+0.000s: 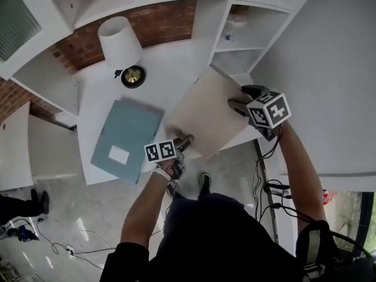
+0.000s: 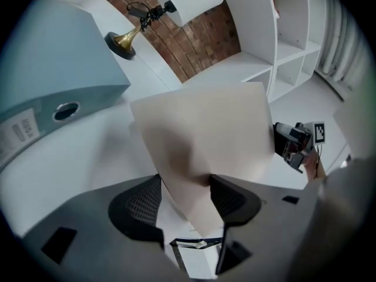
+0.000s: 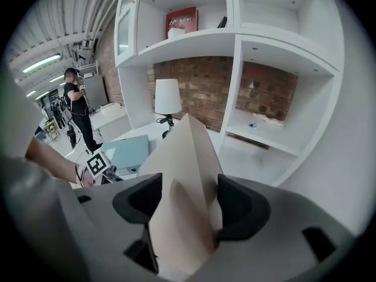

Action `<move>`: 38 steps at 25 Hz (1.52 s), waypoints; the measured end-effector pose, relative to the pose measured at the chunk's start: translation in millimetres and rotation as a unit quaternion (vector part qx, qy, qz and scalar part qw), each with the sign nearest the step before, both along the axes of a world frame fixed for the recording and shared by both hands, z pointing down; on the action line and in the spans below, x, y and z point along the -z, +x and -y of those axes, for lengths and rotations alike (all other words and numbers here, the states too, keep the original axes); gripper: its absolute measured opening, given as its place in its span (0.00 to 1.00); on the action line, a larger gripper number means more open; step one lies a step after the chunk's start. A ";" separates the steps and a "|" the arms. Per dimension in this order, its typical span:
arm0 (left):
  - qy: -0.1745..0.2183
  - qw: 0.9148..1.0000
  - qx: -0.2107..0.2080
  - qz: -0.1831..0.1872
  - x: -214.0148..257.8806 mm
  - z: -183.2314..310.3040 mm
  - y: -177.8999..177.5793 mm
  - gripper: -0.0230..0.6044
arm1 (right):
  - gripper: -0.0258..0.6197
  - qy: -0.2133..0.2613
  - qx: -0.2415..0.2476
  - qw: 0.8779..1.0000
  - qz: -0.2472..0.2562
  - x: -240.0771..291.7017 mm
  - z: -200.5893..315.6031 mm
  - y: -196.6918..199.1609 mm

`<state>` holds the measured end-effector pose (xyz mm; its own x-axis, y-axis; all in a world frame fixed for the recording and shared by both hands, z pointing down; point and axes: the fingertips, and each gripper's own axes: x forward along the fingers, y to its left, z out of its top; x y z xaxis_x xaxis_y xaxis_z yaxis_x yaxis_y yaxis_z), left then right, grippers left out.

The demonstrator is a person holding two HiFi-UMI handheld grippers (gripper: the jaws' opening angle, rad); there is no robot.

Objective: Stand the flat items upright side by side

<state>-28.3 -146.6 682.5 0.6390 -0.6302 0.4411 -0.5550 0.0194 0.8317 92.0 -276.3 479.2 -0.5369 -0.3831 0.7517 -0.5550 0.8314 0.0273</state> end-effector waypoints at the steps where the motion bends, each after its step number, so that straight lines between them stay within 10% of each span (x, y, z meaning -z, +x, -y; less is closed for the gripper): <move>1: 0.000 1.000 -0.012 -0.007 -1.0 5.6 4.2 0.42 | 0.49 0.002 -0.009 1.000 -0.008 2.8 -0.4 2.6; 17: -0.031 0.997 -0.069 0.029 -18.9 21.6 -4.6 0.42 | 0.47 0.011 -0.014 1.000 -0.008 44.8 -48.8 -46.9; 27: 0.056 0.976 -0.120 0.171 22.9 3.8 -16.3 0.42 | 0.42 -0.063 -0.008 0.997 0.054 62.8 -93.0 -81.3; 38: 0.110 0.958 -0.131 0.230 46.7 5.7 -22.5 0.42 | 0.44 0.055 0.001 0.991 0.124 106.4 -116.5 -76.7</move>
<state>-50.7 -152.3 635.8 0.5578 -0.5840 0.5898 -0.8257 -0.3183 0.4658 15.4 -159.8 372.8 -0.7005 -0.4538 0.5508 -0.5546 0.8318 -0.0200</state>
